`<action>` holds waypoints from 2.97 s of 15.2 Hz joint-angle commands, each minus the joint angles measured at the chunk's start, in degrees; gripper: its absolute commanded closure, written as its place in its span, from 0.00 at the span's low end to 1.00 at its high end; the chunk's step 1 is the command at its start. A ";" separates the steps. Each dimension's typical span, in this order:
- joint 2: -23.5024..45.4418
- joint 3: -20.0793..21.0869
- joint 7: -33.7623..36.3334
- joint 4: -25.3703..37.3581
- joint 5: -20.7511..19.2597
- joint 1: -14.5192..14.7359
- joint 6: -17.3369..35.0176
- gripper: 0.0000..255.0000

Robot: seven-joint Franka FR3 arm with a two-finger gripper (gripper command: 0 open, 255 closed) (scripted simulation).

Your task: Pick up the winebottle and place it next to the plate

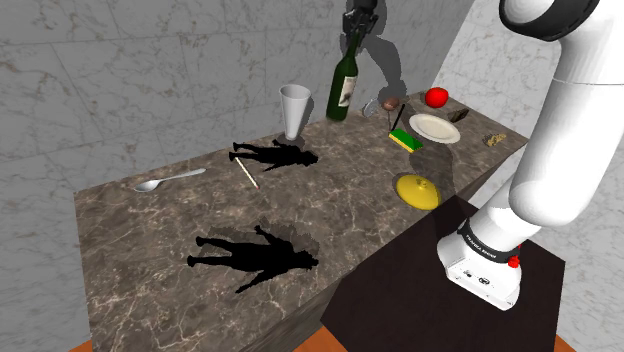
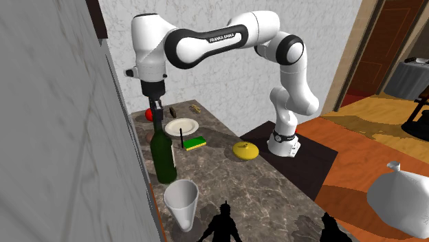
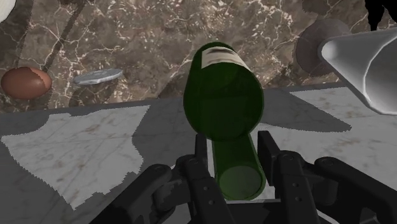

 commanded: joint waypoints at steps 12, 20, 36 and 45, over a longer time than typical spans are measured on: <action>-14.57 -2.79 -5.67 -16.56 -2.78 -2.41 2.27 1.00; -26.18 -6.23 -11.86 -29.80 -6.09 -5.81 4.39 1.00; -41.33 -16.31 -27.65 -42.22 -13.63 -14.76 3.23 1.00; -42.68 -20.33 -32.46 -46.95 -15.54 -17.06 7.14 1.00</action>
